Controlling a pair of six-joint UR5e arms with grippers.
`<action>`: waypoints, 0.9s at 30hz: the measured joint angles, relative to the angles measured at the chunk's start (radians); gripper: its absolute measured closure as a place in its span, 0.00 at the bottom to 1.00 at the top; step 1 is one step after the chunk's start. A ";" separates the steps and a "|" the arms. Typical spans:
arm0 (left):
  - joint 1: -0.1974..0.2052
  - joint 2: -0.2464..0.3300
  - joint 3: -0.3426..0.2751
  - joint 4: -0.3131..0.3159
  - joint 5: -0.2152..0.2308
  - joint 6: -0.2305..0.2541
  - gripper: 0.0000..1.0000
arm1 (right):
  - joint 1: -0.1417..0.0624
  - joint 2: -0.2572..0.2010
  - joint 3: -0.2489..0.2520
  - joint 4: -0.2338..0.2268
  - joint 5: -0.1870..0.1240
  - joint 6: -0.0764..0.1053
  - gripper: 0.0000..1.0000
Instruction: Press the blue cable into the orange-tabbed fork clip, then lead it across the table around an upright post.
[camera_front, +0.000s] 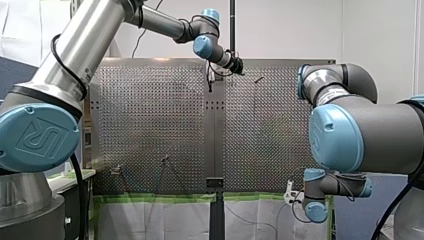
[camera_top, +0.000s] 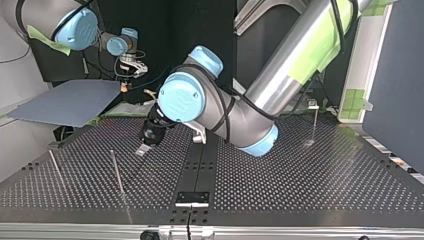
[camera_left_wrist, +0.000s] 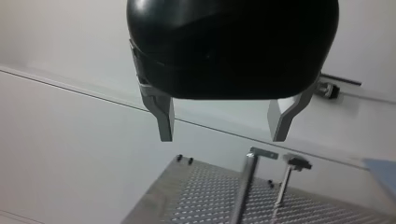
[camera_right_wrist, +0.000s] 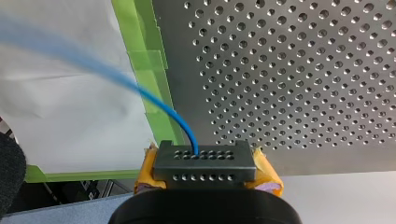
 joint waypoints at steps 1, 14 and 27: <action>0.000 0.004 0.000 0.009 -0.010 0.010 0.02 | 0.000 0.000 0.000 0.000 0.000 0.000 1.00; 0.000 0.014 0.000 0.033 -0.116 0.096 0.02 | 0.000 0.000 0.000 0.001 0.000 0.000 1.00; -0.008 0.013 0.000 0.034 -0.099 0.069 0.02 | 0.000 0.000 -0.001 0.000 0.000 0.000 1.00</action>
